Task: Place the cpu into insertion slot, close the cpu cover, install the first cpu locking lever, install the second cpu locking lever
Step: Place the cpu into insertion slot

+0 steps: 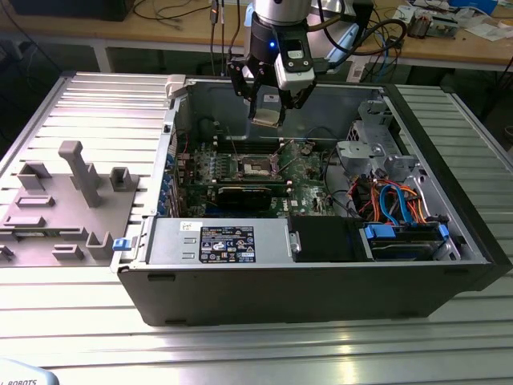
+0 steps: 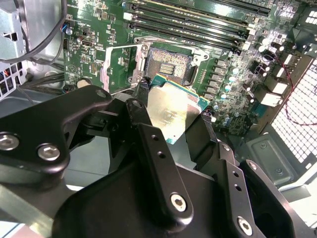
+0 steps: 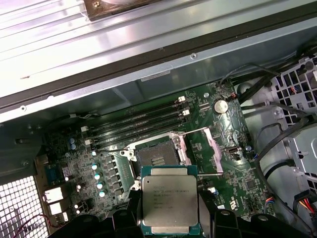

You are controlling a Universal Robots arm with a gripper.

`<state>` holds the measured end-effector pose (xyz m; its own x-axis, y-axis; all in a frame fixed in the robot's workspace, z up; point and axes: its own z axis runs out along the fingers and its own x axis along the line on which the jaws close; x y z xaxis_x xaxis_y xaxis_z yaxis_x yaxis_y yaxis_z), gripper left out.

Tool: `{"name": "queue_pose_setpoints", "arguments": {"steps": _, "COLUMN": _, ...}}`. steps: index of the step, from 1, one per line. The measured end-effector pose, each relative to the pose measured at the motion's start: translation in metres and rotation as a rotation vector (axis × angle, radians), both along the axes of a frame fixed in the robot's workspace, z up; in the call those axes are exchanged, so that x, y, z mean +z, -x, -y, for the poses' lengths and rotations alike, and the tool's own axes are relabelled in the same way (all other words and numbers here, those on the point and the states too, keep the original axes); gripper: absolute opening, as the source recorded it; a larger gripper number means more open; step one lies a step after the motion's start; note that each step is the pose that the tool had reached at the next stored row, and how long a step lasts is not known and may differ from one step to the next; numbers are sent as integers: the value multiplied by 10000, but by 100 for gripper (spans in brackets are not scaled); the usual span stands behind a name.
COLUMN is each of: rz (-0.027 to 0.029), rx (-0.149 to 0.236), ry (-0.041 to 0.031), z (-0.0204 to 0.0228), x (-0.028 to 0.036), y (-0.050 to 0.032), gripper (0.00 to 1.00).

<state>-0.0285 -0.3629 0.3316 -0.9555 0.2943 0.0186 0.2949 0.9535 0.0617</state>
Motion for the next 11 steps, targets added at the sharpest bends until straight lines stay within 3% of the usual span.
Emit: {"name": "queue_pose_setpoints", "arguments": {"steps": 11, "rz": 0, "rx": -75, "ry": 0, "z": 0, "x": 0, "y": 0, "gripper": 54}}
